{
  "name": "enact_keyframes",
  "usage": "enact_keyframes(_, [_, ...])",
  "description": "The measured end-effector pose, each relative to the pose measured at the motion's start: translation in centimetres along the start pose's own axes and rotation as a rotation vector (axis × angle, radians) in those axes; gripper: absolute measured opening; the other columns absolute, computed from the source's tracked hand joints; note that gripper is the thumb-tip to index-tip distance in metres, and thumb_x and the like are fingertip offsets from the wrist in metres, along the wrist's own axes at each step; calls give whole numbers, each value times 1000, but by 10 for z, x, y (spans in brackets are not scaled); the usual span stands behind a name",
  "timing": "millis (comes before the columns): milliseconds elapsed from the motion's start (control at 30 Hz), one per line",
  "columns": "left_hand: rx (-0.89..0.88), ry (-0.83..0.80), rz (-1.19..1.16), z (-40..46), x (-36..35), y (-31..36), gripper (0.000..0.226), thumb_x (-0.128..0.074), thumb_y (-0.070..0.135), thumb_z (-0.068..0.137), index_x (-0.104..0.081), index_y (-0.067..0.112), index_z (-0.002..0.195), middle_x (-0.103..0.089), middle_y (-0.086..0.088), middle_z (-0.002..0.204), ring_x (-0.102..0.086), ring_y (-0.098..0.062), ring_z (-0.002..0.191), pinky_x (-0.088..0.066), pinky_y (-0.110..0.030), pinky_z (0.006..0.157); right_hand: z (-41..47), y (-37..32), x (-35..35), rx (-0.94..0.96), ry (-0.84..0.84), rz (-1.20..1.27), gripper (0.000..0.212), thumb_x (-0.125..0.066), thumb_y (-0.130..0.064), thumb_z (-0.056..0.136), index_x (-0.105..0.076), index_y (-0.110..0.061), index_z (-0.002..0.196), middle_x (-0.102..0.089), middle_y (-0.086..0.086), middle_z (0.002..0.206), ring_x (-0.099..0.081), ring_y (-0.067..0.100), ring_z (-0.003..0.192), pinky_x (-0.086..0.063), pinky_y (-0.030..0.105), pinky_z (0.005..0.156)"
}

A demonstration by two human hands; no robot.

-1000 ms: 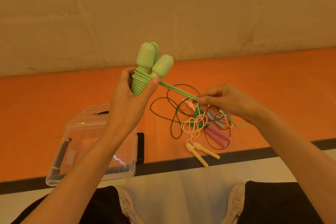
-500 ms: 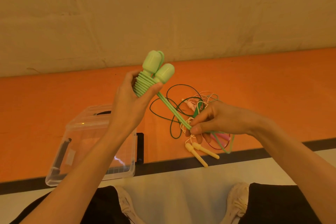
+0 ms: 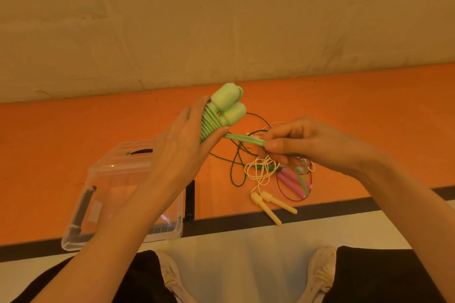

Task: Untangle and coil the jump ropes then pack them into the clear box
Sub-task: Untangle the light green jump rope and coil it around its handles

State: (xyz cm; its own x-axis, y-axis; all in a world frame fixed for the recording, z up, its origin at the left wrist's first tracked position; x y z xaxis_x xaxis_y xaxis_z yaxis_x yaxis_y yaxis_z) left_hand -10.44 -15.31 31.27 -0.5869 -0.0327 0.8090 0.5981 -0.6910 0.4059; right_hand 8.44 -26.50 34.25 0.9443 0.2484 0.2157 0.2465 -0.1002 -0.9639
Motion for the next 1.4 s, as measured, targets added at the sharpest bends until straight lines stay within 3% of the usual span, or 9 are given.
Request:
enact_keyframes(167, [-25,-128,54,-2,-11,2,71,-37,62,87,-28,21,144,-51,-4,118,-57,-23,91,-48,-38,63,0,-6,-2,-15,4,-94,17,-67,-35,85,-74,-22,92,-56,27,82,-46,22,72,-37,26,62])
enact_keyframes(300, [-39,-261,-14,-7,-18,4,88,-45,62,76,-17,22,149,-43,-2,131,-49,-21,113,-49,-45,83,-1,-10,-6,-17,11,-74,15,-63,-31,84,-75,-23,90,-51,15,76,-40,21,68,-34,19,54])
enact_keyframes(533, [-60,-193,124,-4,-12,3,70,-51,55,79,-37,21,139,-54,-1,121,-57,-23,100,-44,-33,65,2,-8,-12,-6,-36,-181,26,-70,-38,83,-73,-25,104,-64,30,96,-59,33,80,-46,51,71])
enact_keyframes(633, [-14,-143,195,1,-6,-10,63,-54,51,82,-41,21,136,-56,-2,115,-57,-25,93,-40,-33,59,-3,-12,1,-30,107,-370,18,-73,-26,82,-76,-25,99,-73,5,84,-67,21,70,-56,43,70])
enact_keyframes(733, [58,-110,247,6,3,-25,60,-62,49,83,-44,23,135,-57,-2,113,-59,-28,93,-36,-31,57,-11,-18,19,0,224,-474,14,-75,-37,75,-77,-28,85,-70,6,70,-57,27,59,-47,40,57])
enact_keyframes(1033, [-44,-327,143,4,-6,-4,65,-73,52,72,-53,39,132,-54,13,115,-58,-15,94,-46,-33,62,-3,-29,24,532,732,-776,20,-71,-31,85,-75,-14,94,-63,-5,75,-54,11,66,-44,37,59])
enact_keyframes(1167, [-112,-461,120,-2,-10,8,59,-73,53,73,-53,45,128,-66,15,104,-60,-13,90,-32,-29,57,9,-23,25,520,773,-714,20,-70,-32,84,-75,-15,92,-59,-9,73,-52,9,66,-42,36,59])
enact_keyframes(1300, [-193,-518,82,-10,-17,15,59,-63,69,67,-57,45,121,-65,15,89,-55,-10,78,-43,-30,61,17,-18,27,441,767,-534,8,-74,-25,79,-72,-30,85,-62,-13,72,-52,2,67,-38,21,61])
enact_keyframes(1400, [-224,-576,107,-14,-21,18,70,-39,84,63,-57,41,116,-63,15,87,-49,-5,75,-44,-38,70,18,-16,32,340,798,-358,11,-83,-22,70,-73,-28,73,-64,9,66,-48,6,62,-36,27,55])
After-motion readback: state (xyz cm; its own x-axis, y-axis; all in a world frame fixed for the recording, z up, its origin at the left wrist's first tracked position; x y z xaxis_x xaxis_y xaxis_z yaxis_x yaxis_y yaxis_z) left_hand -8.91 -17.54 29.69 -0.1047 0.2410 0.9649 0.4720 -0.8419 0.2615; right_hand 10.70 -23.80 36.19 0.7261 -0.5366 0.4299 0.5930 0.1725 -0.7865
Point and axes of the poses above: each hand's wrist, its own z-axis towards the middle knuckle, its own x-axis out of the back of the hand, y = z × x, the point moved 2 cm from there along z, towards the middle knuckle
